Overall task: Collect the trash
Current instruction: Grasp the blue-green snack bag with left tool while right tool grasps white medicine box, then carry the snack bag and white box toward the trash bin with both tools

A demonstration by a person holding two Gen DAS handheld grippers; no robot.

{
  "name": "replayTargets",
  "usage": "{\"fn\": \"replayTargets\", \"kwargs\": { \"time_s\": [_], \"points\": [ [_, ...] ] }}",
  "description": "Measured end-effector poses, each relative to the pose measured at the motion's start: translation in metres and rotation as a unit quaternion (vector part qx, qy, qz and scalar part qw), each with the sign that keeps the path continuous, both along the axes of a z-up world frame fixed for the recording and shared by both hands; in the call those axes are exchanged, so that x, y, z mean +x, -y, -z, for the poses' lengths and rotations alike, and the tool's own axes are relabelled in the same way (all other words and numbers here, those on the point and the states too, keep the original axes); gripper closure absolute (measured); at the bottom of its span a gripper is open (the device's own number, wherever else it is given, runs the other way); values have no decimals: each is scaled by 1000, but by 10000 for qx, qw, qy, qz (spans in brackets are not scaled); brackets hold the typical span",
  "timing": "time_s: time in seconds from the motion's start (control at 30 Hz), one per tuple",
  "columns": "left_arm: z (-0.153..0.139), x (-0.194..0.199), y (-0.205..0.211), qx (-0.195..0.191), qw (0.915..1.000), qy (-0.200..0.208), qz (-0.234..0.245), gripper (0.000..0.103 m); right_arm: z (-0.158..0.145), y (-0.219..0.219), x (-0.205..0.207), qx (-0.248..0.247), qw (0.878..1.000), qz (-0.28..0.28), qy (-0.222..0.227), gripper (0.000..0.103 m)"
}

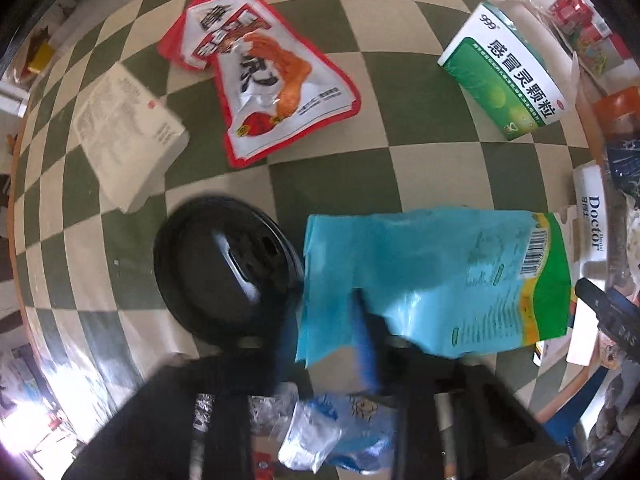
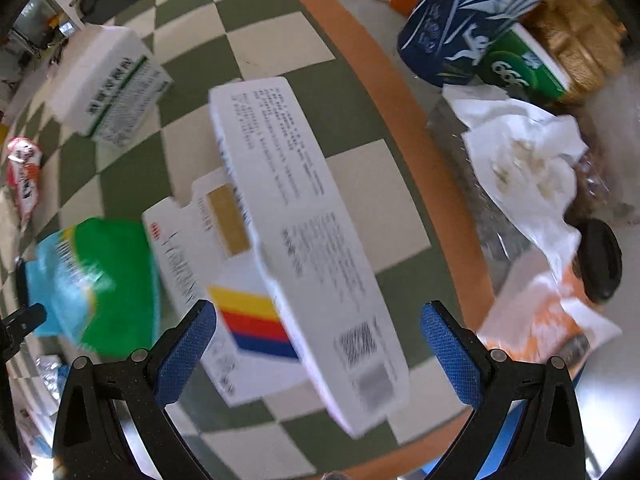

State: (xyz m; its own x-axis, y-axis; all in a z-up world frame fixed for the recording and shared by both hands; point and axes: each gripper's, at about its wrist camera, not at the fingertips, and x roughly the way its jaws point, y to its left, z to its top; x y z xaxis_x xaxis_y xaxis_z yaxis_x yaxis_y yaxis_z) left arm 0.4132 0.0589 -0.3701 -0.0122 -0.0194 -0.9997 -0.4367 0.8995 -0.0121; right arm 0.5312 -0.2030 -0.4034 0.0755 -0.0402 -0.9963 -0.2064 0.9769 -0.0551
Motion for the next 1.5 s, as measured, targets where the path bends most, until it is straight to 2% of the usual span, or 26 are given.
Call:
{"fn": "replayTargets", "kwargs": {
  "time_s": [0.03, 0.07, 0.13, 0.17, 0.27, 0.47, 0.67, 0.93, 1.0, 1.23, 1.37, 1.5],
  "points": [
    [-1, 1, 2, 76, 10000, -1, 52, 95, 5, -1, 3, -20, 10000, -16, -34, 9],
    [-4, 1, 3, 99, 9999, 28, 89, 98, 9, -3, 5, -28, 10000, -32, -70, 18],
    [-12, -1, 7, 142, 9998, 106, 106, 101, 13, -4, 8, 131, 9999, -57, -49, 26],
    [-19, -2, 8, 147, 9997, 170, 104, 102, 13, -6, 8, 179, 9998, -76, -8, 36],
    [-41, -4, 14, 146, 9992, 348, 123, 103, 12, -9, 8, 247, 9996, -143, 72, 40],
    [-99, -16, 20, 291, 9967, 737, 200, 103, -6, -5, 1, 619, 9978, 25, 246, 42],
    [-113, -33, 20, 488, 9916, 1175, 224, 103, -28, -16, -13, 906, 9952, -33, 379, 43],
    [-153, -56, 20, 678, 9848, 1585, 190, 103, -91, -20, -52, 1284, 9893, -270, 634, 45],
    [-166, -66, 18, 745, 9820, 1726, 155, 103, -111, -9, -65, 1386, 9876, -317, 667, 45],
    [-210, -135, 11, 1119, 9708, 2120, 9, 103, -153, -23, -130, 1606, 9806, -578, 960, 46],
    [-217, -202, 6, 1253, 9667, 2230, -89, 103, -173, -31, -189, 1671, 9764, -669, 1192, 46],
    [-213, -273, 4, 1299, 9662, 2222, -146, 103, -186, -39, -263, 1648, 9732, -730, 1426, 47]
  ]
}}
